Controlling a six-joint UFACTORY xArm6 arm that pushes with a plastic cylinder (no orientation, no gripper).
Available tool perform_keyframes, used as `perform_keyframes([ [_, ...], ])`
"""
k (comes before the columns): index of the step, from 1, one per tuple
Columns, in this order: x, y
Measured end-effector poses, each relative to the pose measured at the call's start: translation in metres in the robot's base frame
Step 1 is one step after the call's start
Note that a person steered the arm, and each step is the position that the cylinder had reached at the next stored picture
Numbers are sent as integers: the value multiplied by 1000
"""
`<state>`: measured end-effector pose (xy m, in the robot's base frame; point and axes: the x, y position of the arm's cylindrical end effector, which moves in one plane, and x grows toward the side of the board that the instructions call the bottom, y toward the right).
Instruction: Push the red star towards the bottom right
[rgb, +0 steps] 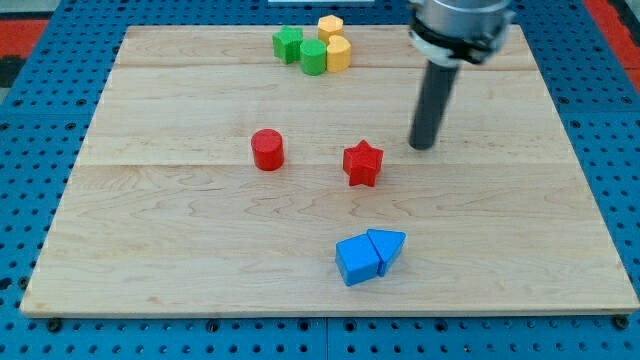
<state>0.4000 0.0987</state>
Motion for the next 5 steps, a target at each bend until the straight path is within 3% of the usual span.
perform_keyframes([
  [1, 5, -72],
  [2, 27, -79],
  [3, 81, -52],
  [4, 96, 16],
  [5, 68, 15],
])
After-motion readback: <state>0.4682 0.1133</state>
